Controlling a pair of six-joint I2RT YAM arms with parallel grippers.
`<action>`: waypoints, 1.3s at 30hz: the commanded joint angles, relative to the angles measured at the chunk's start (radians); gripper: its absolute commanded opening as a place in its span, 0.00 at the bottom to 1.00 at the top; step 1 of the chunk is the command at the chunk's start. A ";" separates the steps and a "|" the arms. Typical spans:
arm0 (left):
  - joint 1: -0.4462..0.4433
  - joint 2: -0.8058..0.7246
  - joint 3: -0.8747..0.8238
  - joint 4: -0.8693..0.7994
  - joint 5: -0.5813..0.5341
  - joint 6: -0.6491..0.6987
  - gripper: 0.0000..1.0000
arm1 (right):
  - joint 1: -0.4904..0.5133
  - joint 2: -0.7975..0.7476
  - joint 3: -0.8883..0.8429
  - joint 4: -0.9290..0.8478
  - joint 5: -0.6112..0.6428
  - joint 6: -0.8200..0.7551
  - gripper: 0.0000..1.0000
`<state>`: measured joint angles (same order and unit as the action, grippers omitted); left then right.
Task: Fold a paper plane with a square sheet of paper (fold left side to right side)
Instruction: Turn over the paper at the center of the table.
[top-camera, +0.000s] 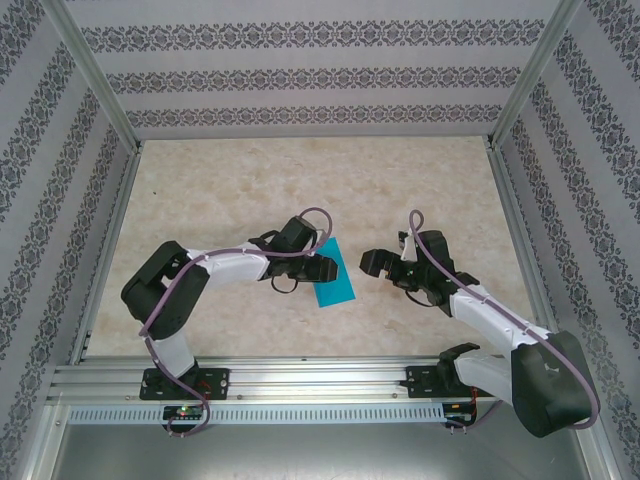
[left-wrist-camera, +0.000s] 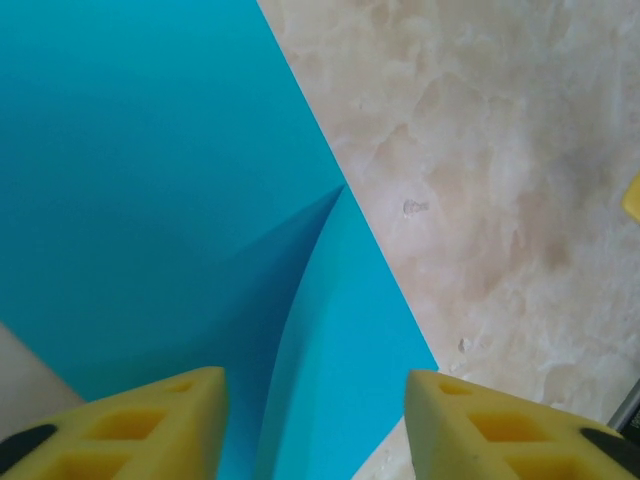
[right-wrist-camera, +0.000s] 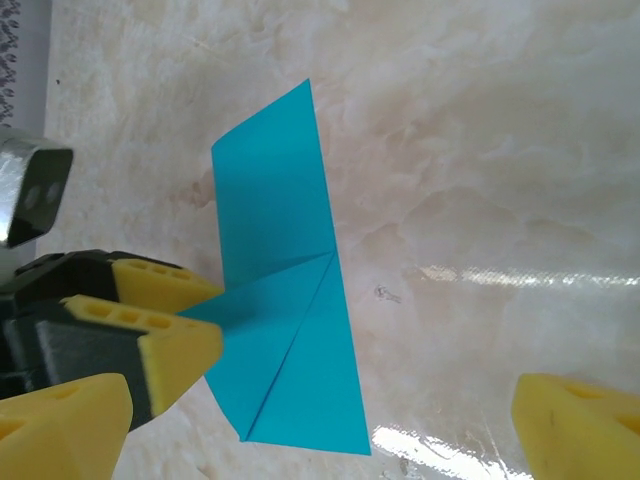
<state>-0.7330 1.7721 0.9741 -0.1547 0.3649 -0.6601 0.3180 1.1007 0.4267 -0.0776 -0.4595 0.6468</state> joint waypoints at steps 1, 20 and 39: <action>0.011 0.003 0.025 -0.002 -0.002 0.029 0.41 | -0.009 -0.011 -0.029 0.102 -0.056 0.040 0.98; 0.015 -0.132 -0.123 0.066 -0.035 0.015 0.01 | 0.118 0.284 0.065 0.317 -0.130 0.111 0.79; 0.035 -0.174 -0.166 0.067 -0.057 0.011 0.04 | 0.196 0.495 0.186 0.371 -0.161 0.131 0.60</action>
<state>-0.7132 1.6100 0.8074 -0.1169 0.3195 -0.6483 0.5041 1.5692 0.5827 0.2604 -0.6048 0.7742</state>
